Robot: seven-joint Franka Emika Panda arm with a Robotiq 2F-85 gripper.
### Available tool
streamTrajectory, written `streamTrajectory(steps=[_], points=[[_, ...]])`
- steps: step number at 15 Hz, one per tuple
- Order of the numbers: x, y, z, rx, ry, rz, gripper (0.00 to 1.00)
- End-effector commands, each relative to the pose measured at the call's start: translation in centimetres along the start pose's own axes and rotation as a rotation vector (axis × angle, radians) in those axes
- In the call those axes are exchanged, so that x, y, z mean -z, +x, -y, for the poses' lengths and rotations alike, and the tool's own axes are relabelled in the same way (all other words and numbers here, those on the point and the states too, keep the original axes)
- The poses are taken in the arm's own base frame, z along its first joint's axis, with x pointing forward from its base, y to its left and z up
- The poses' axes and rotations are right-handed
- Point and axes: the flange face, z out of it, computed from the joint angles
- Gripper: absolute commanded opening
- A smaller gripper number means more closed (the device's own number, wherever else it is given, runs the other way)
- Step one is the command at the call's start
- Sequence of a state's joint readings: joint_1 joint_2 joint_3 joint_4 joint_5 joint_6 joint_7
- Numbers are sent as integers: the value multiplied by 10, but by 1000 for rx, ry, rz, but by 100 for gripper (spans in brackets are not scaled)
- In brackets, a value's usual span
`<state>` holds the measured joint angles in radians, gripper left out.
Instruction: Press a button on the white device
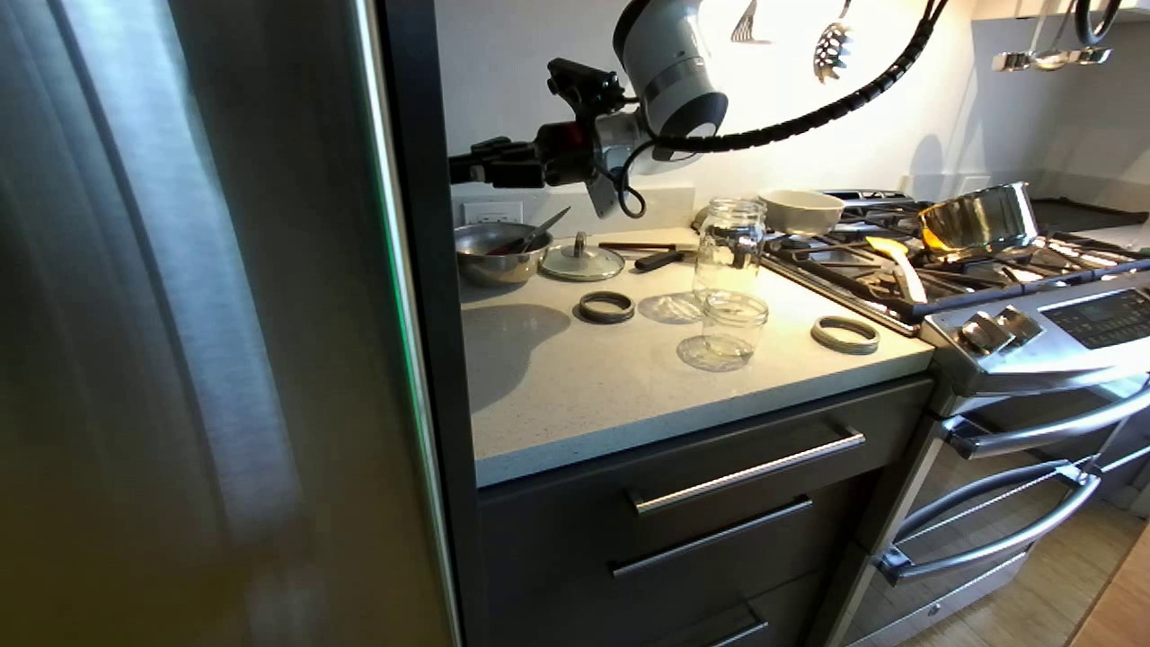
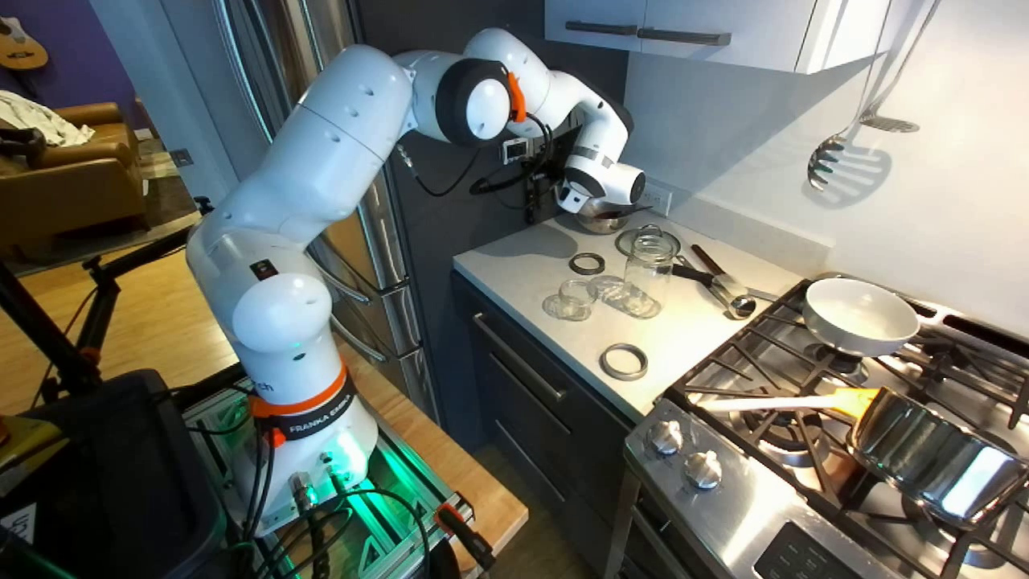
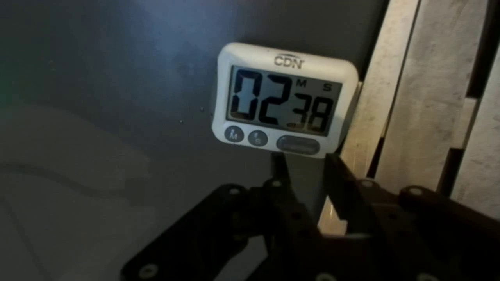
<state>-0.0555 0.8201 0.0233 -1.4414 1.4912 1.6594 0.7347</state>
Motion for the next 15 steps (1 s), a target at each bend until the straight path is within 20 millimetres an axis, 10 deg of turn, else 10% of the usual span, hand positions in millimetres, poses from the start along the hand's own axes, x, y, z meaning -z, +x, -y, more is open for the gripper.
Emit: streamTrajectory(steps=[1, 6, 15], points=[[9, 0, -8, -2, -50, -34, 63], [26, 1, -15, -10, -76, -103, 100], [64, -25, -34, 17, -64, -180, 100]])
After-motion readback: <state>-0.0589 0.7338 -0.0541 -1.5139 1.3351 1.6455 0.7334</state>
